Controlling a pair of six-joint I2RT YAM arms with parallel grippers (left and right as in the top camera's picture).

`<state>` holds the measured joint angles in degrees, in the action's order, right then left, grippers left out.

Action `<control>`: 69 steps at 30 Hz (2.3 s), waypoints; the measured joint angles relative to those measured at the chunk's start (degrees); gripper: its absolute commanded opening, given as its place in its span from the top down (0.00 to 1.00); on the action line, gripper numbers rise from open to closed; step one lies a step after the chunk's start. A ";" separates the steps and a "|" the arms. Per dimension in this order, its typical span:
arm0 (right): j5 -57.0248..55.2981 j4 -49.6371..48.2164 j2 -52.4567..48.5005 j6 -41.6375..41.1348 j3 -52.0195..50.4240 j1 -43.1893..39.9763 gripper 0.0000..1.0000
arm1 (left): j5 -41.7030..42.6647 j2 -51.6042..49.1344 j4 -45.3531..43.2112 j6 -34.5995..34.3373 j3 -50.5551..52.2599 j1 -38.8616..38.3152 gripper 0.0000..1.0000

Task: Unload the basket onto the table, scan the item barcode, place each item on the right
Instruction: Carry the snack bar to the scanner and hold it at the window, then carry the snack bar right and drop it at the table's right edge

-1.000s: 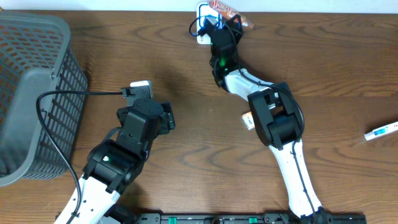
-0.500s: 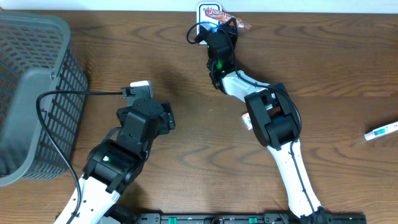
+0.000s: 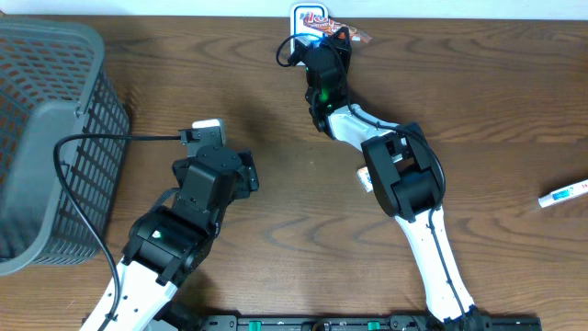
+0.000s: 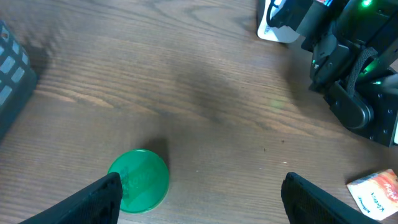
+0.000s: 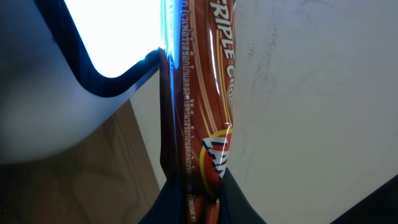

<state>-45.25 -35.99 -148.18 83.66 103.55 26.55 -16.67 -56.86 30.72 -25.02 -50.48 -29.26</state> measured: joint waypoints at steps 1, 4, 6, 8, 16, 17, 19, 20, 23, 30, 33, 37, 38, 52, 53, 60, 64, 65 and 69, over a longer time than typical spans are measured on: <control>-0.04 0.00 0.00 0.09 0.00 0.00 0.99 | -0.02 0.00 0.00 0.02 0.00 0.00 0.17; -0.24 0.02 0.04 0.50 0.00 0.02 0.99 | 0.00 0.00 0.00 0.02 0.00 0.00 0.17; -0.31 0.20 0.22 0.55 0.00 0.04 0.99 | -0.02 0.00 0.00 0.00 0.00 0.00 0.17; -0.61 0.76 0.83 0.52 0.00 0.04 0.99 | 0.00 0.00 0.00 0.00 0.00 0.00 0.17; -4.37 25.16 14.16 -12.11 -0.33 0.02 0.99 | -0.04 0.00 0.00 0.02 0.02 0.00 0.17; -3.93 31.63 17.27 -15.85 -0.09 0.00 0.99 | -0.04 0.00 0.13 0.02 0.04 0.00 0.17; -3.06 44.50 23.54 -23.87 0.07 -0.11 0.99 | -0.04 -0.02 0.09 0.02 0.09 0.00 0.17; -2.45 51.17 26.88 -28.55 0.11 -0.28 0.99 | -0.04 -0.02 0.02 0.02 0.11 0.00 0.17; 2.64 68.43 35.08 -42.34 0.57 -1.53 0.99 | -0.02 -0.02 0.02 0.02 0.13 0.00 0.17; 21.16 96.21 41.53 -69.59 0.83 -14.08 0.99 | -0.02 -0.02 0.07 0.02 0.13 0.00 0.17; 25.51 101.70 41.18 -76.37 0.09 -20.57 0.99 | -0.02 -0.02 0.07 0.02 0.13 0.00 0.17; 28.48 103.89 41.18 -81.26 -2.51 -29.51 0.99 | -0.02 -0.02 0.04 0.02 0.13 0.00 0.17; 29.14 103.14 41.18 -82.09 -3.82 -31.80 0.99 | -0.02 -0.02 0.07 0.02 0.13 0.00 0.17; 32.54 87.52 40.76 -89.61 -23.52 -61.40 0.41 | -0.02 -0.02 0.07 0.02 0.13 0.00 0.17; 32.96 87.34 40.76 -89.88 -23.50 -63.01 0.12 | -0.02 -0.02 0.07 0.02 0.13 0.00 0.17; 43.32 91.21 40.76 -89.61 -20.76 -69.09 0.01 | -0.02 -0.02 0.09 0.00 0.13 0.00 0.17; 47.98 96.72 40.76 -88.52 -12.20 -66.99 0.01 | -0.02 -0.02 0.07 0.02 0.13 0.00 0.17; 48.68 97.59 40.76 -88.15 -9.94 -65.81 0.01 | -0.02 -0.02 0.07 0.02 0.13 0.00 0.17; 50.60 99.65 41.29 -86.73 -4.15 -58.12 0.01 | -0.02 -0.02 0.07 0.00 0.13 0.00 0.17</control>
<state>5.34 63.66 -106.89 -3.07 99.39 -31.57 -16.69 -56.88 30.79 -25.02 -50.35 -29.26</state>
